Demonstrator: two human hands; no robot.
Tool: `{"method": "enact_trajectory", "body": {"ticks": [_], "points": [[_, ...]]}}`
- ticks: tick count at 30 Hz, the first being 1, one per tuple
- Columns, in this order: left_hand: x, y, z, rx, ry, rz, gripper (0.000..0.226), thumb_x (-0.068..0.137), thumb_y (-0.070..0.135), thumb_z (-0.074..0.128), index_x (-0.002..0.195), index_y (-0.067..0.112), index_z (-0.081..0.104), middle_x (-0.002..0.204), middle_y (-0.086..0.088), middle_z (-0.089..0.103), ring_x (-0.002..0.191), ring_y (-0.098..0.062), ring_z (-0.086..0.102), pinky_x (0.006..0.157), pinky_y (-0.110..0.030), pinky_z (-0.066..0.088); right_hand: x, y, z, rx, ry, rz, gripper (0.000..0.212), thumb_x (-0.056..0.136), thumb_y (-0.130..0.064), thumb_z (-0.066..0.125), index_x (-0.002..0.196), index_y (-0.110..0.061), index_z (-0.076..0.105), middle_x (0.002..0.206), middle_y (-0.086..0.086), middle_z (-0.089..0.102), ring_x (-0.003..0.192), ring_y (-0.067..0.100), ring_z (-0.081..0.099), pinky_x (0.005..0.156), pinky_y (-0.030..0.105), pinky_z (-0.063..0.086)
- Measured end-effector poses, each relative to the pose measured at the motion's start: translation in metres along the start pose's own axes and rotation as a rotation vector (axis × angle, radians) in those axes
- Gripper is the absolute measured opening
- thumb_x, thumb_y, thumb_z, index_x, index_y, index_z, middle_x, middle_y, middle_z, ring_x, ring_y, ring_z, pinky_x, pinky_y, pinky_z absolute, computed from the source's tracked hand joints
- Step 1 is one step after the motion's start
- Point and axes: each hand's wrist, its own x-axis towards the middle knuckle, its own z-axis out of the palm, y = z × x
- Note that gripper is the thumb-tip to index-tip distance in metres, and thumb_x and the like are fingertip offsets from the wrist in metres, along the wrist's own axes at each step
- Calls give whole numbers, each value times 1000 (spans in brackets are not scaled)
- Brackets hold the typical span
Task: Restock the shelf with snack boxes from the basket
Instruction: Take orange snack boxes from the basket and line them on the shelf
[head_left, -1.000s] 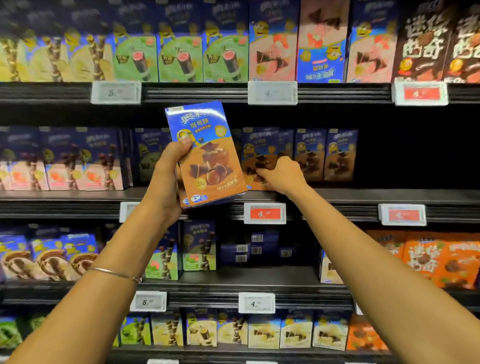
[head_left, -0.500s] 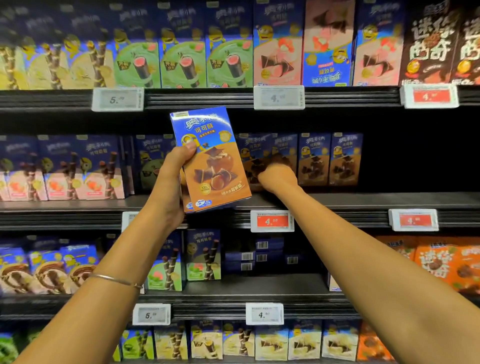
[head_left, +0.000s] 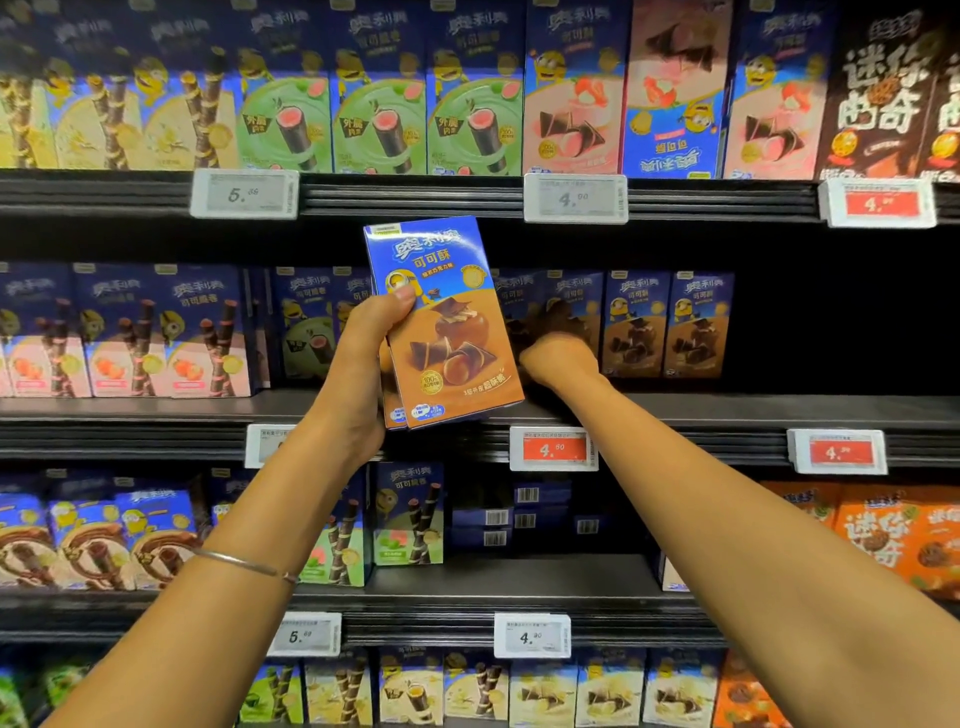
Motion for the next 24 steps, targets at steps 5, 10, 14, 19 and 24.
{"method": "enact_trajectory", "body": {"ticks": [5,10,14,19,24], "points": [[-1,-1,4,-20,-7,-11,44,83,45,65,118,19,68,106,-3,82,90,-22,81,74,-40,67,-26,7,-13,185,124,-38,25,90,-39,60,84,-15,58,97,8,65,77,26,56,68,33,43],[-5,-3,25,16,60,3,79,82,44,67,147,3,52,132,-18,73,114,-38,73,95,-54,61,-83,-2,-50,978,-127,-205,53,92,-65,55,115,-18,64,103,2,76,94,19,74,76,37,60],[-5,-7,47,49,91,26,84,80,45,68,151,4,47,137,-19,69,122,-43,69,104,-60,56,-120,3,-68,950,-231,-390,49,84,-57,72,114,-20,64,104,-5,76,90,12,76,70,29,61],[-10,-15,66,107,179,110,100,74,68,75,149,7,50,138,-17,69,121,-41,70,105,-64,54,-121,10,-75,965,-167,-429,38,87,-33,78,113,-9,66,101,4,77,85,16,76,69,29,59],[-12,-23,68,242,278,243,132,48,106,54,143,14,53,130,-5,75,115,-30,75,100,-56,59,-116,16,-77,963,-245,-411,40,88,-30,77,118,-9,61,101,9,77,82,18,77,68,30,60]]}}
